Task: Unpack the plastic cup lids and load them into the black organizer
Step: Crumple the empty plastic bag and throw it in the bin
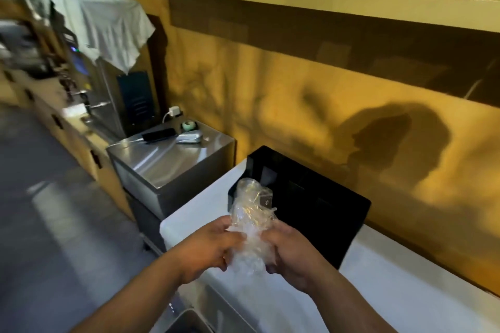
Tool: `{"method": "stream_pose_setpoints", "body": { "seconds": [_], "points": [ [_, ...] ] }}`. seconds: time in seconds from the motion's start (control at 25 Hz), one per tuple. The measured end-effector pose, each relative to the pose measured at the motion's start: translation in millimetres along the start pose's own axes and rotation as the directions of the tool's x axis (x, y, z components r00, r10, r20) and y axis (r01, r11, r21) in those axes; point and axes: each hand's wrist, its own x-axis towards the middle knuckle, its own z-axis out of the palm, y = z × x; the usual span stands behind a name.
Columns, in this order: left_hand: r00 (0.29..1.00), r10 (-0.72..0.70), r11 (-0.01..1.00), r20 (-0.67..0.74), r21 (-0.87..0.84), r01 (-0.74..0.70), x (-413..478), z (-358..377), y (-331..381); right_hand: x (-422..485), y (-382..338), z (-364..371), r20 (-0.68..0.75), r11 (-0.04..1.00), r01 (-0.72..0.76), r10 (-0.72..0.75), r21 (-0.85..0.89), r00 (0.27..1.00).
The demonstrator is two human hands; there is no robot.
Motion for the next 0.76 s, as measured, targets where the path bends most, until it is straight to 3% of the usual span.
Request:
{"method": "stream_pose_setpoints", "body": {
  "seconds": [0.12, 0.24, 0.36, 0.44, 0.48, 0.56, 0.64, 0.68, 0.76],
  "points": [
    [0.995, 0.047, 0.993, -0.091, -0.106, -0.057, 8.4, -2.6, 0.5, 21.9, -1.7, -2.7, 0.065, 0.992, -0.009, 0.001, 0.128, 0.998],
    [0.985, 0.079, 0.99, -0.157, -0.106, -0.096, 19.0, -4.3, 3.8, 42.5, -8.8, -11.8, 0.077, 0.993, 0.094, -0.099, 0.073, 0.992],
    [0.89, 0.084, 0.996, -0.447, 0.043, -0.073, 20.8, -5.1, 5.3, 67.1, -11.3, -25.7, 0.036, 0.929, 0.215, -0.214, -0.302, 0.976],
    [0.746, 0.145, 0.981, -0.65, 0.192, -0.023, 15.2, -8.1, 7.5, 82.4, -2.8, -30.9, 0.15, 0.744, 0.286, -0.246, -0.604, 0.958],
    [0.717, 0.223, 0.945, -0.661, 0.327, 0.007, 9.2, -9.5, 10.4, 87.0, 3.8, -28.5, 0.251, 0.611, 0.345, -0.238, -0.712, 0.938],
    [0.807, 0.31, 0.754, -0.503, 0.647, 0.114, -1.4, -11.9, 13.3, 94.4, 21.0, -18.3, 0.453, 0.407, 0.484, -0.179, -0.775, 0.874],
    [0.927, 0.129, 0.47, -0.352, 0.845, 0.256, -9.3, -9.6, 11.7, 96.8, 36.3, 1.6, 0.574, 0.353, 0.562, -0.079, -0.748, 0.815],
    [0.941, 0.043, 0.367, -0.336, 0.881, 0.298, -12.1, -8.3, 7.2, 96.6, 41.2, 11.1, 0.612, 0.338, 0.589, -0.046, -0.734, 0.79],
    [0.923, -0.027, 0.294, -0.385, 0.879, 0.375, -18.0, -9.6, -5.3, 97.1, 47.2, 26.0, 0.678, 0.318, 0.647, -0.017, -0.693, 0.735]
  ]
}}
